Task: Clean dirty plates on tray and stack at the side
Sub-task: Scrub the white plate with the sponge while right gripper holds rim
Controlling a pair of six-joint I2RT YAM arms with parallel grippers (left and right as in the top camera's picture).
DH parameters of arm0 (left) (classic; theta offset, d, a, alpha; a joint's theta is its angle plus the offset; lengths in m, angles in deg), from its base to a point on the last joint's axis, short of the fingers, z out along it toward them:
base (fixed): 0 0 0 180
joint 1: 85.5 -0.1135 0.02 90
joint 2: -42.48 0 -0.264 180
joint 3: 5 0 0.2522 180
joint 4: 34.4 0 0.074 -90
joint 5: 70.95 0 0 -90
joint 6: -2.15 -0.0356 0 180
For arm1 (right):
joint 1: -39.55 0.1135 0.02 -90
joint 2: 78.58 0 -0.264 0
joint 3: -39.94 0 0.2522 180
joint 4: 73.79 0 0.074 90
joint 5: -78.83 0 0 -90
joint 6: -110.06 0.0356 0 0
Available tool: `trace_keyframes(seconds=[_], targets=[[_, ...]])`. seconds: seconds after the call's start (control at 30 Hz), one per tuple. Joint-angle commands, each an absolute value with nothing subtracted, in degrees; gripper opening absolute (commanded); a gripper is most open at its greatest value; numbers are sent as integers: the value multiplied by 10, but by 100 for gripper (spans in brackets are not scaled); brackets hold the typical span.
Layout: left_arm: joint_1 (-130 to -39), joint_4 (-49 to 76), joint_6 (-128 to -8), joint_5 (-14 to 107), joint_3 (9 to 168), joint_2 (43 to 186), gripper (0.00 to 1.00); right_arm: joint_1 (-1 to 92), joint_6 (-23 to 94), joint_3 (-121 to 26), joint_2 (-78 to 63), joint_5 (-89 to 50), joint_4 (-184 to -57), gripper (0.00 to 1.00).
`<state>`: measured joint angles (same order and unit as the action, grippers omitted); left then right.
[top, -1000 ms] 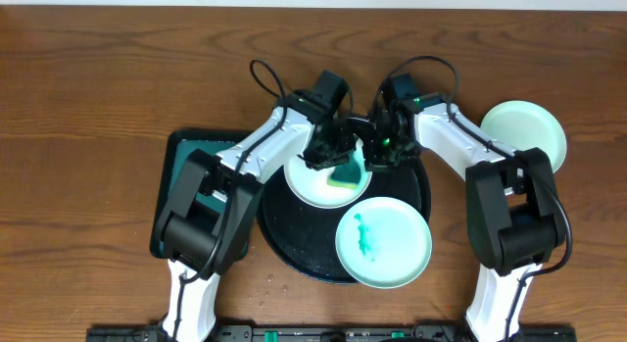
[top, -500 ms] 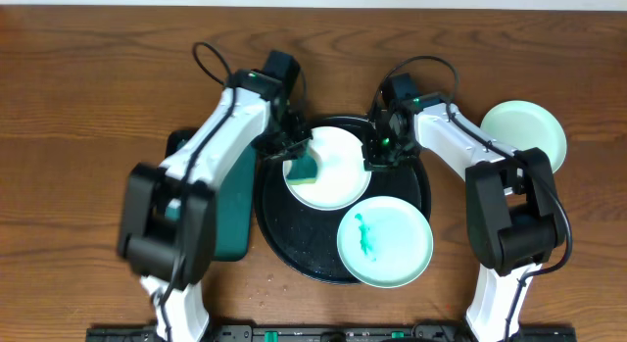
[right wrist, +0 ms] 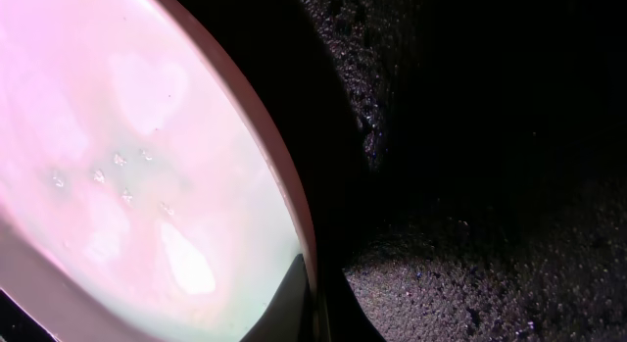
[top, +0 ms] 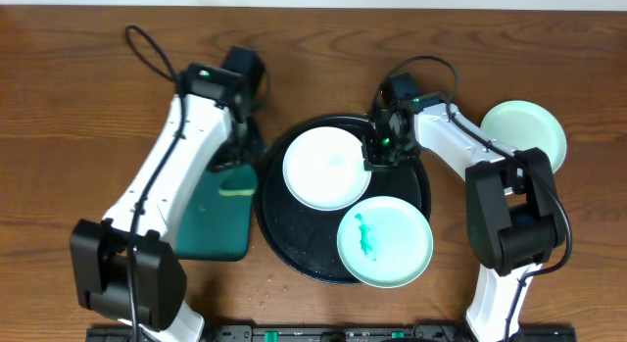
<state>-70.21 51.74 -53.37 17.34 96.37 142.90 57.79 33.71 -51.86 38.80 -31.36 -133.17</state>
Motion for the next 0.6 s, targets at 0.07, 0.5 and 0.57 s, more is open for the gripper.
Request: trace_keyframes(seconds=[0.07,0.5,0.57], targets=[[-752,495,-543,136,928,1450,7,580,337,-517,392,-316,-1334,1],[-777,413,-551,139,861,1520,12,580,337,-517,392,-316,-1336,1],[-777,413,-551,139,861,1531,32,580,337,-517,392,-316,-1337,1]])
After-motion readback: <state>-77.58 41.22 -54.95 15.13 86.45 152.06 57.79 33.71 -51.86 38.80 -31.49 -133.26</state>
